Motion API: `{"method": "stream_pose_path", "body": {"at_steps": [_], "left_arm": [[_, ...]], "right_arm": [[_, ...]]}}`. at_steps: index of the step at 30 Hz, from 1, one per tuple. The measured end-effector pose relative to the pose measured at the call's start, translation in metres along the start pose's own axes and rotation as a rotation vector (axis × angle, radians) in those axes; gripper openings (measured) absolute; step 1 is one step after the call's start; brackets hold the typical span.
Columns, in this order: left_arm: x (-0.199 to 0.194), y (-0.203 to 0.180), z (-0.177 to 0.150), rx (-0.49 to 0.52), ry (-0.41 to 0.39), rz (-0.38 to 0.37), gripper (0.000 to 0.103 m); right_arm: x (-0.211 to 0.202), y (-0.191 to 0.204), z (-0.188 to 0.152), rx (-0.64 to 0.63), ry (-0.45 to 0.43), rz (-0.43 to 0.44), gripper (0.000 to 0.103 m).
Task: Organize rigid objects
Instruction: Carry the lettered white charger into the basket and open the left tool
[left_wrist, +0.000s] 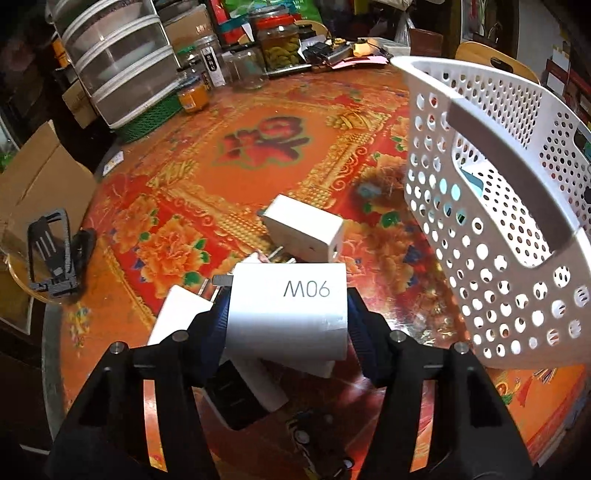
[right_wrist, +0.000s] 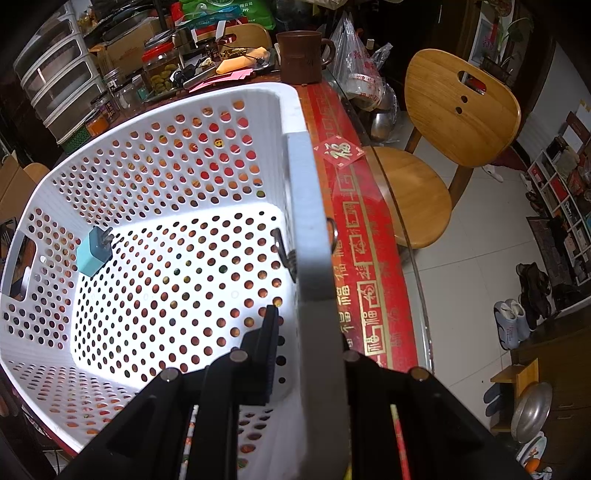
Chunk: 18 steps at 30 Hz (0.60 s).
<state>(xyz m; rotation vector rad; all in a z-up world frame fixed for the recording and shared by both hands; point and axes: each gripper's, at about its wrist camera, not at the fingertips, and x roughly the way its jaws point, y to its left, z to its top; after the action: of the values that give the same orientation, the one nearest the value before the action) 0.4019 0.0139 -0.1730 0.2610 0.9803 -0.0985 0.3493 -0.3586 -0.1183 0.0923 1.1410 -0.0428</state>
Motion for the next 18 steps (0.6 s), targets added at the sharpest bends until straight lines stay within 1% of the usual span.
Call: {"method": "stream_pose_path", "body": {"at_steps": [8,12,14,18], "left_arm": [[-0.028,0.014,0.004,0.001,-0.068,0.122,0.056],[-0.037,0.022,0.009,-0.011,-0.078,0.181,0.056],[-0.043,0.027,0.012,-0.023,-0.083,0.198,0.056],[-0.066,0.026,0.022,-0.014,-0.119,0.221,0.056]], "right_arm": [[0.0,0.0,0.0,0.001,0.0,-0.001,0.015],[0.001,0.001,0.0,-0.001,0.001,0.0,0.015],[0.001,0.001,0.0,0.0,0.001,0.0,0.015],[0.001,0.001,0.0,0.0,0.001,-0.001,0.015]]}}
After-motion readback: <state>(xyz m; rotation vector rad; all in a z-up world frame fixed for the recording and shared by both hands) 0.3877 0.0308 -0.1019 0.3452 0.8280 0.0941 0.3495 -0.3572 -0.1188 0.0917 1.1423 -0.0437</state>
